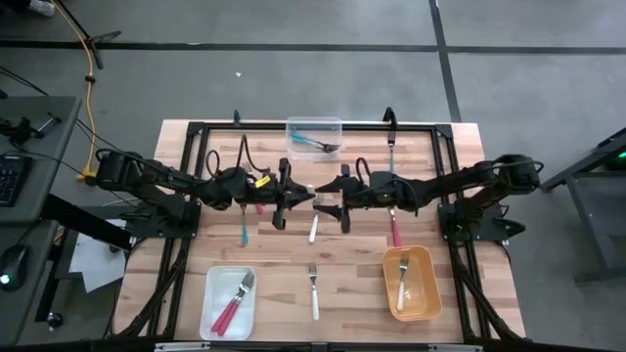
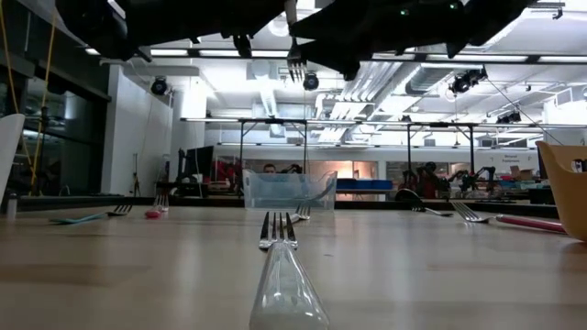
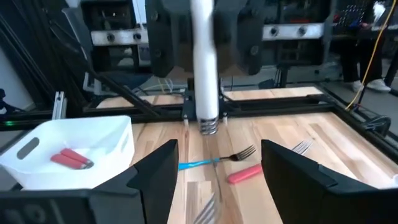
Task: Sort silverware by color (type)
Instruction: Put the white fork into the yellow bin
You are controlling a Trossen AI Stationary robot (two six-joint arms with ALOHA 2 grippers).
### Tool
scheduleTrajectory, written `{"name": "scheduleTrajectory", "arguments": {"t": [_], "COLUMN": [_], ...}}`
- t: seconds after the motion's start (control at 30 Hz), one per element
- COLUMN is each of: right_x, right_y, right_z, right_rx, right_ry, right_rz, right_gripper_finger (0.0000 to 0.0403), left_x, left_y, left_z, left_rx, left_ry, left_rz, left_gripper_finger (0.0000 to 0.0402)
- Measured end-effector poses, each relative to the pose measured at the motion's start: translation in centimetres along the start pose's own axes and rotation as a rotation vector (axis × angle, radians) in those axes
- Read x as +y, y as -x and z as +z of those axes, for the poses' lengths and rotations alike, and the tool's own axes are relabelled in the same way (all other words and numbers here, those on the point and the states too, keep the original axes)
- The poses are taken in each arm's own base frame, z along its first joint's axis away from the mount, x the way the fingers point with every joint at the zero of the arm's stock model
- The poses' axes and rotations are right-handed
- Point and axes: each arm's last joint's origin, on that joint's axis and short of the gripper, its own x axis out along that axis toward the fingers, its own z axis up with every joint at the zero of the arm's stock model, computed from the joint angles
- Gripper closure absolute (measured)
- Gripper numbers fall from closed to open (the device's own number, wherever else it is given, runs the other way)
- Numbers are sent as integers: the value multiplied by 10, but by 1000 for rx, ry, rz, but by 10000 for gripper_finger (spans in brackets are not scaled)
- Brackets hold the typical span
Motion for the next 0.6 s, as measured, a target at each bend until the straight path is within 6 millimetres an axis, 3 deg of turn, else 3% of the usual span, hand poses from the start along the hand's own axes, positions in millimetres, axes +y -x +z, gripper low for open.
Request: {"name": "scheduleTrajectory", "arguments": {"t": [0.1,0.2,0.43,0.6], "right_x": [0,0,3,7], "right_y": [-8,-14,-16,-12], "right_z": [2,4,3,7], "right_rx": [0,-3,0,15], "right_ry": [0,0,7,2], "right_rz": [1,1,9,15], "right_gripper_finger": [189,224,384,386], "left_x": [0,-2,-4,-4], "left_y": [0,0,0,-1], "left_z": [0,-1,-1,-1], "left_rx": [-1,11,6,5], "left_ry": [1,4,6,3], "left_rz": [0,-4,18,19], "left_gripper_finger": [380,380,380,347]}}
